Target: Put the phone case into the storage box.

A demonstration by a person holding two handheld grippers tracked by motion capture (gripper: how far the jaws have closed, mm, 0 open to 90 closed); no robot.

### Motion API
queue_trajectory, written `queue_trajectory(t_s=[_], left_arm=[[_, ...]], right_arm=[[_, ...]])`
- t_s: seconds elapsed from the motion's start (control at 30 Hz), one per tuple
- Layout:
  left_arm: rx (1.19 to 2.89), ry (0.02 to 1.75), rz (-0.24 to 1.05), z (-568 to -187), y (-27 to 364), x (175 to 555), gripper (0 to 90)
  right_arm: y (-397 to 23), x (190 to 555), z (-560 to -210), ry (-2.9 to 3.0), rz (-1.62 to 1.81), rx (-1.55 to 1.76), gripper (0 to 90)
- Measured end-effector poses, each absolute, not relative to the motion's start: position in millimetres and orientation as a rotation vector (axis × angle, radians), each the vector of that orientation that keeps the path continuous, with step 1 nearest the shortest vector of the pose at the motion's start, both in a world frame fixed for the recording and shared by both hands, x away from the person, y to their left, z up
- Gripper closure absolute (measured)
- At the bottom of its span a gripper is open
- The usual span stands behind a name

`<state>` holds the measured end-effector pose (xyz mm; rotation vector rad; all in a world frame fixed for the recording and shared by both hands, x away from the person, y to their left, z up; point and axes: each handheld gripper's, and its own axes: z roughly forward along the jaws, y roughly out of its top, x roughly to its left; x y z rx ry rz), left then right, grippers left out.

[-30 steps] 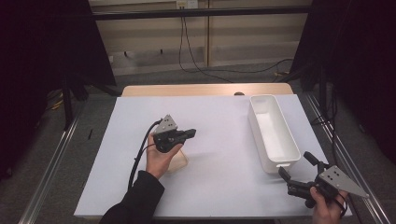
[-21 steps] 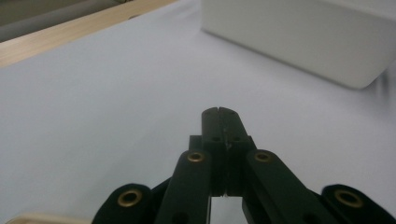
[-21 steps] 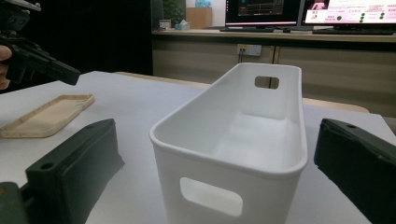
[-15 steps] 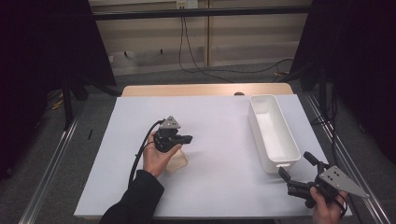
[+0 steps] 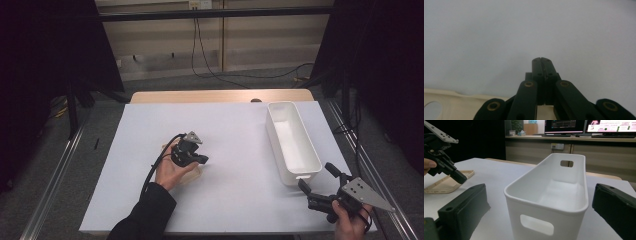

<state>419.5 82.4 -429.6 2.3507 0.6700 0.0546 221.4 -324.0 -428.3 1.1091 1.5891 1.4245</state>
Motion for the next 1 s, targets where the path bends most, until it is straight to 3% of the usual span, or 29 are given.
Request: queue_trajectory(t_s=[1.0], left_arm=[[2.427, 0.724, 0.004, -437.5, 87.0, 417.1, 90.0]], right_arm=[[-324.3, 220.6, -428.3, 1.589, 1.425, 1.111, 0.0]])
